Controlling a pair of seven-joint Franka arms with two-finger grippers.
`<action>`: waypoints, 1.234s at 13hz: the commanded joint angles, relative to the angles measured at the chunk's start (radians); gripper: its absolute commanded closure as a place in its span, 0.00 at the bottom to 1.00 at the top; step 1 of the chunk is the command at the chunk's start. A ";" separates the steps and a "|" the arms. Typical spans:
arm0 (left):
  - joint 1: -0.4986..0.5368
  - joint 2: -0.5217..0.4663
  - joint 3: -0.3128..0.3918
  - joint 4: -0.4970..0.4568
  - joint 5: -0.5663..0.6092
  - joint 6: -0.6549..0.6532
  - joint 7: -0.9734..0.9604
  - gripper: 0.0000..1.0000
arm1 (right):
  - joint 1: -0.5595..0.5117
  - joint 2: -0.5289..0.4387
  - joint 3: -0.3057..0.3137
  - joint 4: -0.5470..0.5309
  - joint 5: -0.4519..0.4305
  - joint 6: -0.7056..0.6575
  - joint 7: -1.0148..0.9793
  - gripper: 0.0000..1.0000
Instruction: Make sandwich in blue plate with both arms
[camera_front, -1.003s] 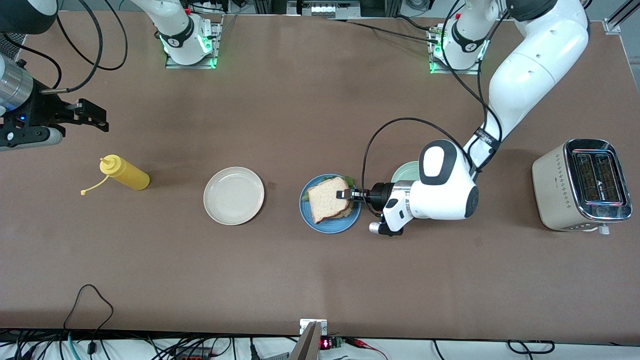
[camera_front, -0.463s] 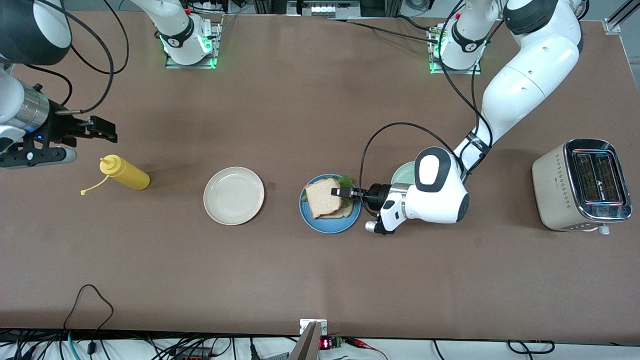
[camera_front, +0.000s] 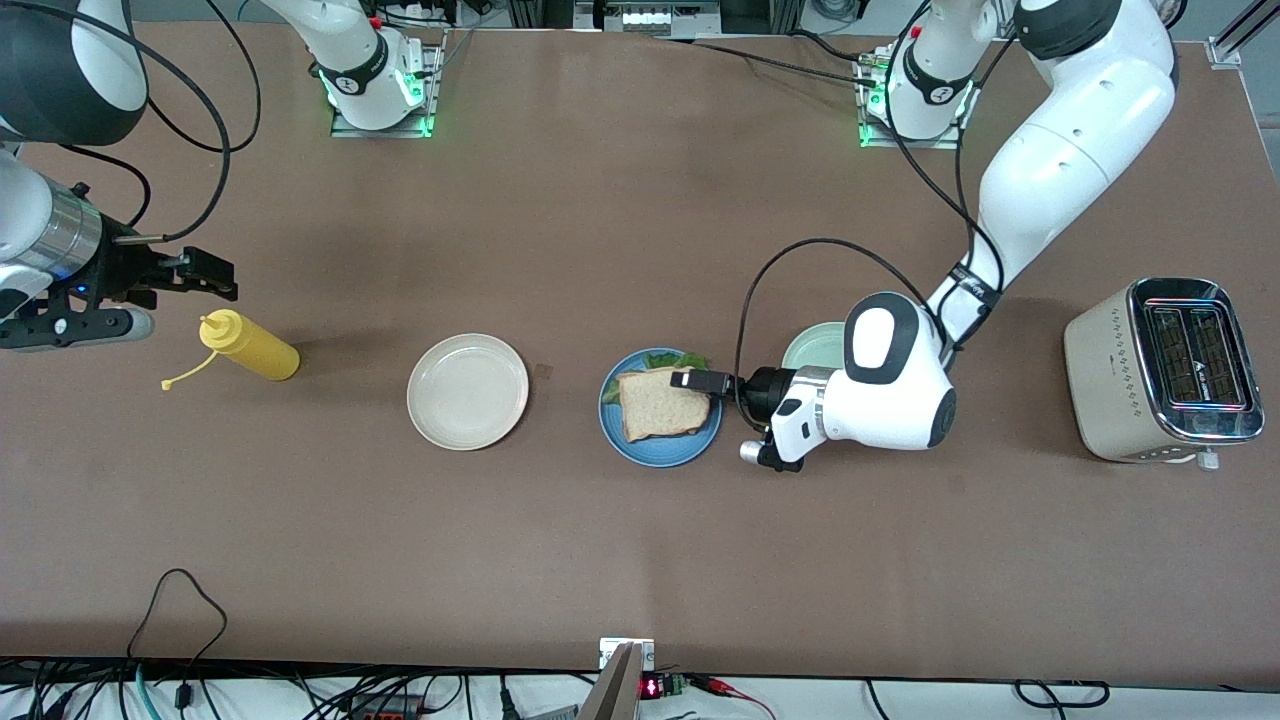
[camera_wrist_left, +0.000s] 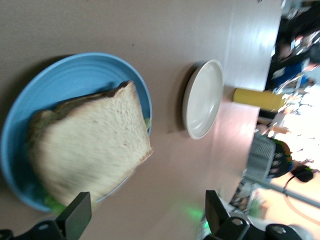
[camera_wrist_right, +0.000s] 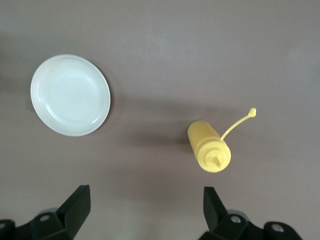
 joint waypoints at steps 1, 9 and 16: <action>0.020 -0.083 0.022 -0.016 0.104 -0.109 0.004 0.00 | -0.004 0.003 -0.008 0.042 0.024 -0.010 0.029 0.00; 0.061 -0.382 0.020 -0.009 0.484 -0.587 -0.142 0.00 | -0.022 -0.007 -0.010 0.037 0.024 -0.050 0.040 0.00; 0.072 -0.632 0.146 0.061 0.641 -0.786 -0.129 0.00 | -0.027 -0.013 -0.010 0.033 0.024 -0.052 0.040 0.00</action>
